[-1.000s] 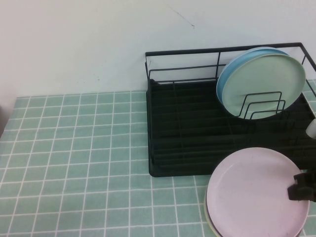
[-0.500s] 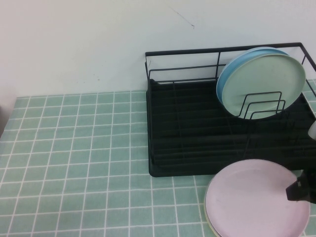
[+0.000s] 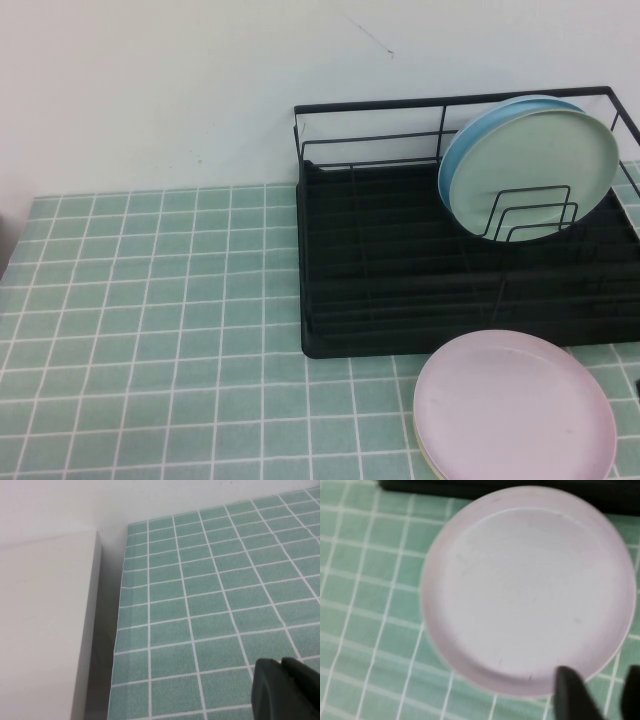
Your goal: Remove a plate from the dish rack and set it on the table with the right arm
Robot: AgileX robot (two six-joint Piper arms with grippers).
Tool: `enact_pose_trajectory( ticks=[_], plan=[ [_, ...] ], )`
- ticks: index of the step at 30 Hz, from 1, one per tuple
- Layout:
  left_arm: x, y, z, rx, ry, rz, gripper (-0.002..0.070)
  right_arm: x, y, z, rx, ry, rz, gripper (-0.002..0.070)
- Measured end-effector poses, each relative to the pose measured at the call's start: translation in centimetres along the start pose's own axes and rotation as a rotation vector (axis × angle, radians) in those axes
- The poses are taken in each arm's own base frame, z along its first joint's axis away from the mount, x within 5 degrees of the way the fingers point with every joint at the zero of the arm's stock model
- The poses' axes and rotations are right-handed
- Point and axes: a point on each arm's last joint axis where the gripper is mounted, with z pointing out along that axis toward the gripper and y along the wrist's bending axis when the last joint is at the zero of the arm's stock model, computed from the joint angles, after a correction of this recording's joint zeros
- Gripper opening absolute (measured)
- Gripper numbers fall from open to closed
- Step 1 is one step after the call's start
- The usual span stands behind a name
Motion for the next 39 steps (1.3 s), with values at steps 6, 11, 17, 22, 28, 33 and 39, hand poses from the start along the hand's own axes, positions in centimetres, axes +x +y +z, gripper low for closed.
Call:
enact_pose_trajectory(
  ticks=[6, 11, 17, 22, 28, 33, 39],
  plan=[
    [0.0, 0.0, 0.0, 0.0, 0.0, 0.0, -0.0003, 1.9, 1.8, -3.8, -0.012, -0.061, -0.109, 0.0032],
    [0.0, 0.0, 0.0, 0.0, 0.0, 0.0, -0.0003, 3.8, 3.1, -6.6, -0.013, -0.138, -0.18, 0.0006],
    [0.0, 0.0, 0.0, 0.0, 0.0, 0.0, -0.0003, 5.2, 3.5, -8.5, 0.051, -0.218, -0.268, 0.0],
    [0.0, 0.0, 0.0, 0.0, 0.0, 0.0, -0.0003, 5.6, 2.2, -7.1, 0.147, -0.314, -0.267, -0.0001],
    [0.0, 0.0, 0.0, 0.0, 0.0, 0.0, -0.0003, 9.1, -0.2, -3.8, 0.289, -0.611, -0.218, -0.0001],
    [0.0, 0.0, 0.0, 0.0, 0.0, 0.0, -0.0003, 13.3, -2.1, -0.7, 0.353, -0.843, -0.13, -0.0001],
    [0.0, 0.0, 0.0, 0.0, 0.0, 0.0, -0.0003, 14.1, -2.0, -1.8, 0.363, -1.054, -0.12, -0.0001]
  ],
)
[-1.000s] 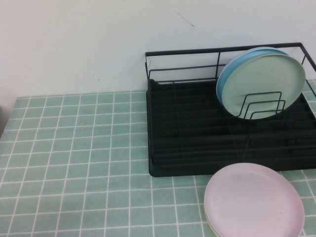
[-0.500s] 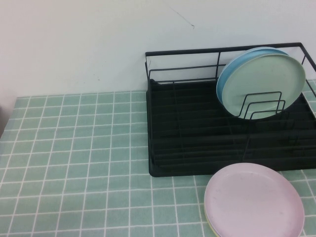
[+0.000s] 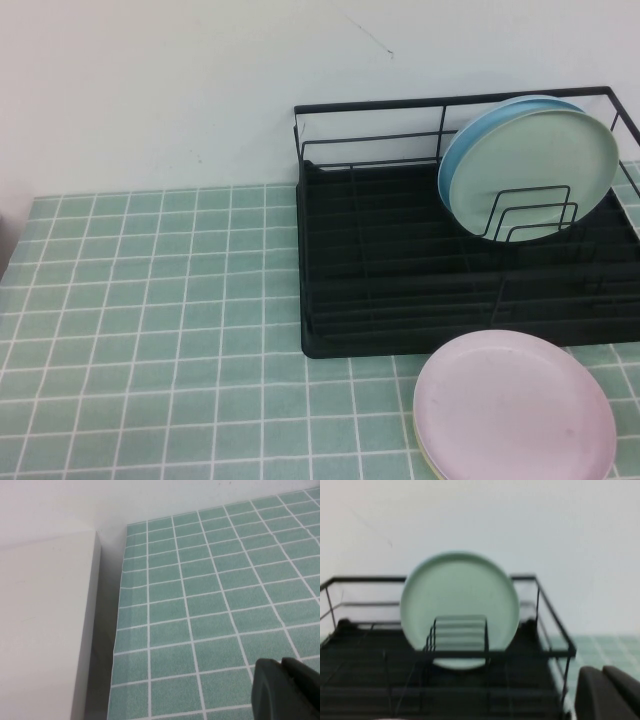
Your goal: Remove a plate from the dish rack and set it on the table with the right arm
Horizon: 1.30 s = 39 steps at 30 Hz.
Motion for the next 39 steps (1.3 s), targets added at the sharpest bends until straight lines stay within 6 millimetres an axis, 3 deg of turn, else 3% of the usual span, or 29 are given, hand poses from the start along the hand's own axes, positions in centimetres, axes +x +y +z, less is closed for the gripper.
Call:
enact_pose_trajectory(
  ticks=[7, 15, 19, 27, 39],
  plan=[
    [0.0, 0.0, 0.0, 0.0, 0.0, 0.0, -0.0003, -0.5, 0.0, -0.7, 0.005, -0.085, -0.12, -0.0001],
    [0.0, 0.0, 0.0, 0.0, 0.0, 0.0, -0.0003, -0.5, 0.0, -0.7, 0.008, -0.083, -0.103, -0.0001],
    [0.0, 0.0, 0.0, 0.0, 0.0, 0.0, -0.0003, 0.0, 0.2, -0.6, -0.018, -0.03, -0.207, -0.0001],
    [0.0, 0.0, 0.0, 0.0, 0.0, 0.0, -0.0003, 2.9, 0.3, -1.0, -0.058, 0.286, -0.147, -0.0001],
    [0.0, 0.0, 0.0, 0.0, 0.0, 0.0, -0.0003, 3.0, 0.3, -1.1, -0.049, 0.317, -0.1, -0.0001]
  ],
)
